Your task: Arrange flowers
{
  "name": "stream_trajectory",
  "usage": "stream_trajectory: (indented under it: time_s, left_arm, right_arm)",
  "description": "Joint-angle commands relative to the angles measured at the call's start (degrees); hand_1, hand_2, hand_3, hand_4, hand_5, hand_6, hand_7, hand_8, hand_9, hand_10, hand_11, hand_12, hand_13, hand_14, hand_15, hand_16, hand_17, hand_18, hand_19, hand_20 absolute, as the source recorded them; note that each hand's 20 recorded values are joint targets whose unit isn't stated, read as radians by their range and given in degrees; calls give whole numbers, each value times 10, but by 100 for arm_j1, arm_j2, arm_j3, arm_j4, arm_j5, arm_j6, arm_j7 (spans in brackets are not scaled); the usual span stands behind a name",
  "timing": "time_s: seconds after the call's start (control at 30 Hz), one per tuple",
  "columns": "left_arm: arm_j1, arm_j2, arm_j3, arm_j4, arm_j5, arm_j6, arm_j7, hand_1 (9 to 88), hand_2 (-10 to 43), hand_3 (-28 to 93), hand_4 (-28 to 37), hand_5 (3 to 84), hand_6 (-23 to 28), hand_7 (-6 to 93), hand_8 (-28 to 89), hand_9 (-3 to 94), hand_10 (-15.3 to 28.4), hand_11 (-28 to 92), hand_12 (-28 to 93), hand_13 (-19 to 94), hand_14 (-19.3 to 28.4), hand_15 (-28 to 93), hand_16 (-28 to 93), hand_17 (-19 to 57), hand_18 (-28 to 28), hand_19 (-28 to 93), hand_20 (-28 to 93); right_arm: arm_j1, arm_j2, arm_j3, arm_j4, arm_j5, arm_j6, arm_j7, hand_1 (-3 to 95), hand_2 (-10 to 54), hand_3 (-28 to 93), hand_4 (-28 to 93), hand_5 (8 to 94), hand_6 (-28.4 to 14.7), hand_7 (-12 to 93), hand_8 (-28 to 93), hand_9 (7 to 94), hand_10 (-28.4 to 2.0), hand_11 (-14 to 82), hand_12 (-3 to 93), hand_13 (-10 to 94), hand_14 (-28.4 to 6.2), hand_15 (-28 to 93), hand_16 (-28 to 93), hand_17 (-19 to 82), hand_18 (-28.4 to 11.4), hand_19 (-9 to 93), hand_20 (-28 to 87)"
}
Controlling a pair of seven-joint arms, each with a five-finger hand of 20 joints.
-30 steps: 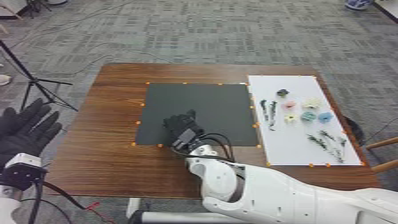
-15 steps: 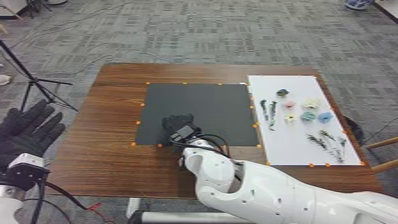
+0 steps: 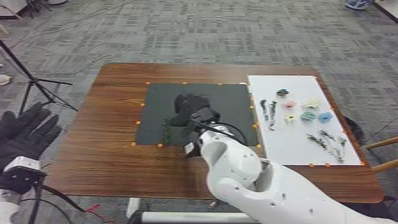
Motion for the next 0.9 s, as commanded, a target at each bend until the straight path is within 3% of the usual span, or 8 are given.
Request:
stream_trajectory:
  time_s: [0.03, 0.33, 0.4, 0.47, 0.63, 0.73, 0.8, 0.9]
  left_arm:
    - [255, -120, -297, -125, -50, 37, 139, 268, 118, 690, -274, 390, 75, 77, -63, 317, 125, 111, 143, 215, 135, 176, 10, -25, 107, 137, 111]
    - [358, -114, -373, -161, -101, 103, 198, 266, 116, 697, -280, 391, 73, 81, -65, 319, 123, 114, 141, 217, 133, 177, 11, -24, 106, 136, 116]
    - [351, -105, -360, -187, -133, 210, 229, 266, 116, 698, -281, 392, 73, 82, -66, 319, 123, 115, 141, 217, 133, 181, 12, -24, 106, 136, 117]
    - [363, -120, -370, -180, -160, 186, 243, 266, 116, 699, -281, 394, 74, 83, -66, 321, 123, 118, 141, 219, 133, 184, 11, -24, 107, 138, 118]
    - [451, -122, -386, -219, -293, 323, 320, 266, 118, 698, -282, 396, 74, 89, -67, 322, 124, 123, 140, 220, 133, 193, 10, -22, 106, 141, 120]
    - [474, -168, -364, -234, -291, 311, 332, 264, 120, 698, -282, 398, 75, 90, -68, 325, 124, 126, 140, 221, 133, 196, 9, -23, 107, 145, 122]
    - [590, -80, -359, -248, -414, 337, 469, 263, 121, 699, -282, 400, 77, 91, -69, 326, 125, 128, 139, 222, 132, 199, 8, -23, 107, 146, 122]
    - [622, -53, -360, -255, -437, 360, 508, 263, 122, 699, -283, 402, 77, 93, -69, 327, 125, 130, 138, 222, 132, 201, 7, -23, 107, 147, 122]
  right_arm:
    - [-1217, 977, 2107, -348, -81, -312, 367, 390, -95, 773, -283, 563, -99, 229, -101, 664, -212, 234, 190, 551, -200, 688, 277, 201, -284, 717, 260]
    - [-2884, 1454, 4035, -668, -327, -497, 1028, 396, -95, 755, -283, 553, -107, 172, -83, 632, -221, 216, 183, 536, -210, 723, 283, 235, -284, 791, 323]
    - [-3236, 1428, 4385, -754, -545, -585, 1252, 401, -95, 750, -283, 576, -103, 170, -85, 639, -217, 217, 183, 540, -207, 727, 286, 241, -284, 796, 338]
    - [-3503, 1348, 4677, -751, -775, -734, 1374, 406, -95, 744, -283, 617, -100, 154, -85, 657, -215, 213, 182, 550, -205, 726, 293, 245, -284, 794, 363]
    - [-3813, 1262, 5091, -669, -695, -1168, 1574, 411, -95, 726, -283, 635, -112, 115, -87, 648, -221, 191, 178, 542, -207, 721, 305, 246, -284, 785, 397]
    - [-3996, 1188, 5314, -693, -753, -1316, 1667, 403, -95, 720, -283, 637, -114, 104, -88, 648, -220, 189, 177, 538, -205, 720, 306, 245, -284, 783, 410]
    - [-4062, 1190, 5472, -718, -578, -1476, 1731, 405, -95, 715, -283, 640, -116, 96, -90, 645, -219, 186, 176, 534, -206, 719, 307, 243, -284, 780, 420]
    - [-4110, 1234, 5502, -695, -742, -1549, 1756, 407, -95, 713, -283, 642, -117, 92, -90, 640, -220, 181, 176, 529, -206, 718, 308, 241, -284, 776, 429]
